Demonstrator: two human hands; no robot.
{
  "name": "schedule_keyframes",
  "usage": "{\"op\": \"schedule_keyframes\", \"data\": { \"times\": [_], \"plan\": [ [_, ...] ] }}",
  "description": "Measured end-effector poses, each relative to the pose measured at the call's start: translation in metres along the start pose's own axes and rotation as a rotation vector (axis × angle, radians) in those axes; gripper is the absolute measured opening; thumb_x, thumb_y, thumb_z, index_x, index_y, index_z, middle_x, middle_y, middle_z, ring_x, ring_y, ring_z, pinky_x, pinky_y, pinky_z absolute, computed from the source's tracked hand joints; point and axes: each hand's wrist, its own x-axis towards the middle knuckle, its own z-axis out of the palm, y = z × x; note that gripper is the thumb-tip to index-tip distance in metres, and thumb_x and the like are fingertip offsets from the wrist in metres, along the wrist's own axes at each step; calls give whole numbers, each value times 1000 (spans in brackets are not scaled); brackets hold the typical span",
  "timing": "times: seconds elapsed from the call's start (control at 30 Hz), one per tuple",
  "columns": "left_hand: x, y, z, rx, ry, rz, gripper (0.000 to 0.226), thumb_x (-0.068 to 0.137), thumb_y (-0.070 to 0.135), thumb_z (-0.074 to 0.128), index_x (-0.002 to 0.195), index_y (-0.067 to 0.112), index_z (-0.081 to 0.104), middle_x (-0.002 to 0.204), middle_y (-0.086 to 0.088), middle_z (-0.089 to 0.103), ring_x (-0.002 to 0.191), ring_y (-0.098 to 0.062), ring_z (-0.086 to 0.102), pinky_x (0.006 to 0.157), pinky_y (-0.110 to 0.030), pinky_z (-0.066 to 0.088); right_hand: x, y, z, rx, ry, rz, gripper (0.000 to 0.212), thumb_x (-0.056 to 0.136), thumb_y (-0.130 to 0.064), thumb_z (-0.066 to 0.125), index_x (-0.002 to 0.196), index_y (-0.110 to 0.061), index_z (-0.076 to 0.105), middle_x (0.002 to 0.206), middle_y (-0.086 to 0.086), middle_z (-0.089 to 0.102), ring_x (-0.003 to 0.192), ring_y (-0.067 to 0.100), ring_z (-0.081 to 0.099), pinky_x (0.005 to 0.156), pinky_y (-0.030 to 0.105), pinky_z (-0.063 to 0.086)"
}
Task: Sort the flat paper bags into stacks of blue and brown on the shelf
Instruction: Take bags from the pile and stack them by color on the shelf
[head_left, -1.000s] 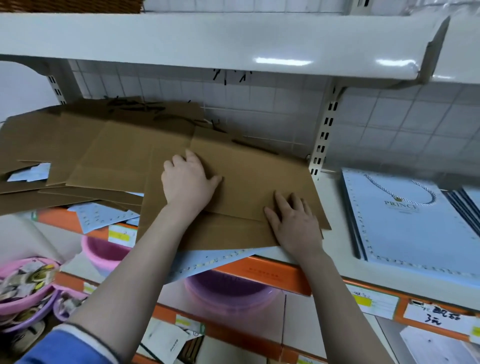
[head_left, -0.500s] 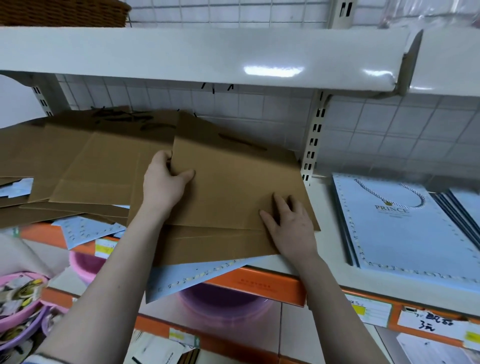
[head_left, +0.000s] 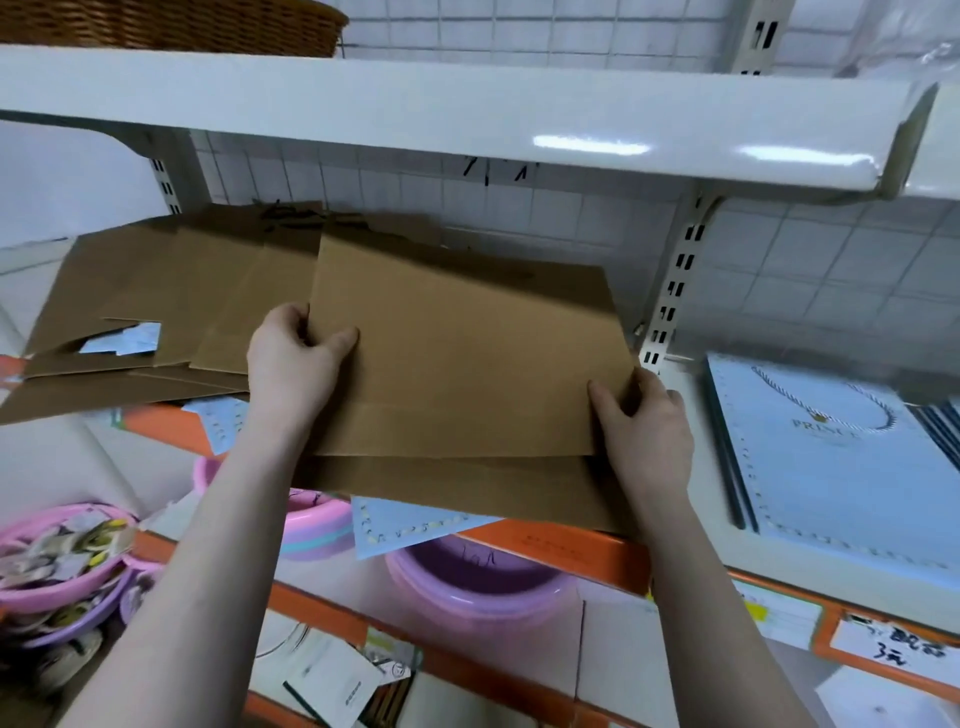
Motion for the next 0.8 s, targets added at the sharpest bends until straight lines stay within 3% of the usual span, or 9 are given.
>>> {"op": "schedule_keyframes", "data": {
  "times": [0.17,0.47,0.63,0.8],
  "plan": [
    [-16,5,-2,246,4,83,40,85,25,65,115,1,55,118,-21,58,112,-37,50,88,-38,40,-17,-7,-18,-106,81,-12,54,91,-46,53,133,-13,48,121,13,53,107,33,54,82,34,41],
    [-63,42,24,305,-43,147,41,83,30,66,109,3,51,116,-24,54,107,-41,50,84,-42,40,-24,20,-80,-297,57,37,54,91,-53,47,127,-12,46,118,16,49,104,38,55,77,37,41],
    [-118,85,62,359,-81,176,52,85,35,63,122,3,46,120,-23,49,107,-45,50,84,-46,41,-27,66,-137,-323,102,70,53,91,-53,46,126,-13,45,117,14,48,104,36,53,74,35,37],
    [-203,136,130,355,-149,209,55,85,36,63,126,5,44,120,-23,47,108,-45,50,85,-46,41,-31,153,-217,-310,153,111,52,90,-49,51,122,-8,47,113,15,47,105,36,51,82,38,41]
  ]
}}
